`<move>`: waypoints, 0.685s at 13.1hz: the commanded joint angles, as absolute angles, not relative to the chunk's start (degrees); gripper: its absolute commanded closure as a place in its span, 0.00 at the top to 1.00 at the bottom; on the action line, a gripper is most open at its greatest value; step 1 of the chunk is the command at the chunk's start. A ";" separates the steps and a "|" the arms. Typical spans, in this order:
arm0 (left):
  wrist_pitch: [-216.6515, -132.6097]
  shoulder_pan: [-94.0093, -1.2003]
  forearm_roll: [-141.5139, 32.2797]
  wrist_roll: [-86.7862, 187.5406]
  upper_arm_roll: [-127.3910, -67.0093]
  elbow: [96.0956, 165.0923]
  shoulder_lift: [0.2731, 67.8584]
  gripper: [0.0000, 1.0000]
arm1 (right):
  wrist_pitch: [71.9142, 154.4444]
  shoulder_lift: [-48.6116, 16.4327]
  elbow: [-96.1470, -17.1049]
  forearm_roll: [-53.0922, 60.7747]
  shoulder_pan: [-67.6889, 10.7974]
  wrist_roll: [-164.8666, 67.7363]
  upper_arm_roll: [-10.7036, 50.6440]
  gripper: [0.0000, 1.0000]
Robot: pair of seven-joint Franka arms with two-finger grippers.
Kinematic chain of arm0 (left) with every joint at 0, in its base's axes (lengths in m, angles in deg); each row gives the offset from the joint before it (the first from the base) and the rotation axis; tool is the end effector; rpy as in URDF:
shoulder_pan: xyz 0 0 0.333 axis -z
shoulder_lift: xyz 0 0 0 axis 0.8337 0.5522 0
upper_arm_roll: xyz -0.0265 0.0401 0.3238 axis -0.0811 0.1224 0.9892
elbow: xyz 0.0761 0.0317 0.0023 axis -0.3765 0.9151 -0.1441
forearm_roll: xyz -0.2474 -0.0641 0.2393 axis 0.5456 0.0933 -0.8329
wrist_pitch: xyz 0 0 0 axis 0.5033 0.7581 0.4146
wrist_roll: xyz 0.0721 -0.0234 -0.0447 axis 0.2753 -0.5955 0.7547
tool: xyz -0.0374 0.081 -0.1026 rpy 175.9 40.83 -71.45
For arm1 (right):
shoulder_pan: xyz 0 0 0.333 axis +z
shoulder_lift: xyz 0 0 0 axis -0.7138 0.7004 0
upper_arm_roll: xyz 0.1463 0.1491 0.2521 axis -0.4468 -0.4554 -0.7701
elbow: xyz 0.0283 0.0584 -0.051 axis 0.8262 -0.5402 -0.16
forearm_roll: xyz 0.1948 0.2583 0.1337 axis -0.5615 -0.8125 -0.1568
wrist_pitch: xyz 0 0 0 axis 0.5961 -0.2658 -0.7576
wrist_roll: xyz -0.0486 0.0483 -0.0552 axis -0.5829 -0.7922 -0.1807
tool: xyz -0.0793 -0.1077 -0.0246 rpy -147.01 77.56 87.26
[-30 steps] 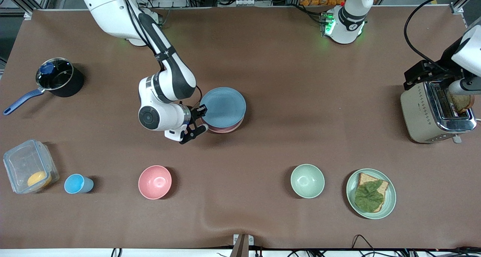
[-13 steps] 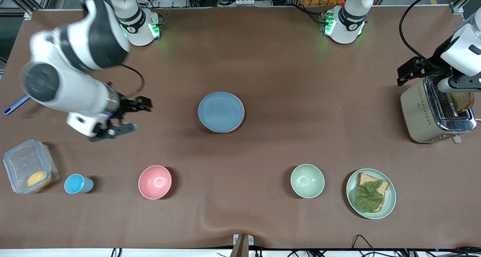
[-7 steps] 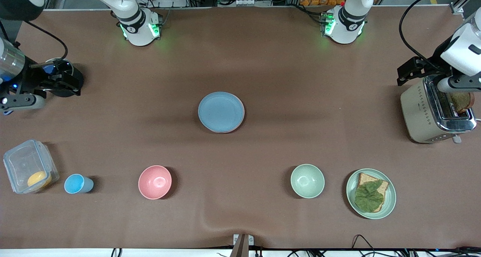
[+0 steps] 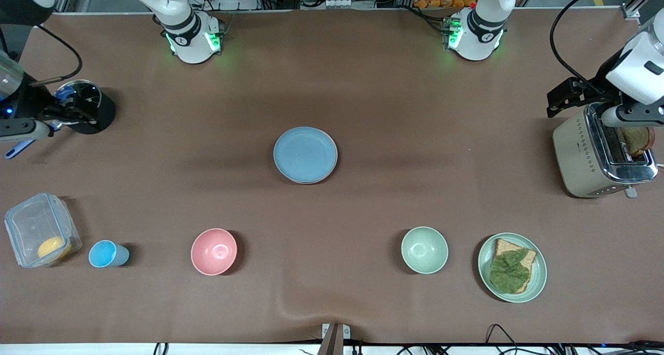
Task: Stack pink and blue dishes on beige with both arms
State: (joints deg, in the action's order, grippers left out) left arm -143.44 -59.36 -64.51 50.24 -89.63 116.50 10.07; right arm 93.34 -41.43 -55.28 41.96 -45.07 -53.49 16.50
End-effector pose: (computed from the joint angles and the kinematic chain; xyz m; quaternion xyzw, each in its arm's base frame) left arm 0.5077 -0.0655 0.6199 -0.9998 0.0124 0.0109 0.0067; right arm 0.5065 -0.0162 0.5753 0.9972 0.0747 -0.0019 0.0095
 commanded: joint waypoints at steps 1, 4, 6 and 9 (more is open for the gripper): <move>-141.93 -59.47 -64.49 49.99 -89.77 116.05 9.32 1.00 | 93.98 -43.25 -57.27 40.69 -45.37 -54.35 16.45 1.00; -141.93 -59.64 -64.49 49.99 -89.69 116.05 9.32 1.00 | 94.24 -43.25 -57.27 40.69 -45.19 -54.26 16.45 1.00; -141.67 -59.73 -64.49 49.99 -89.86 116.05 9.32 1.00 | 93.89 -43.16 -57.27 40.69 -45.63 -54.26 16.45 1.00; -141.58 -59.73 -64.49 49.99 -89.69 116.05 9.32 1.00 | 93.89 -42.81 -57.10 40.69 -45.81 -54.34 16.45 1.00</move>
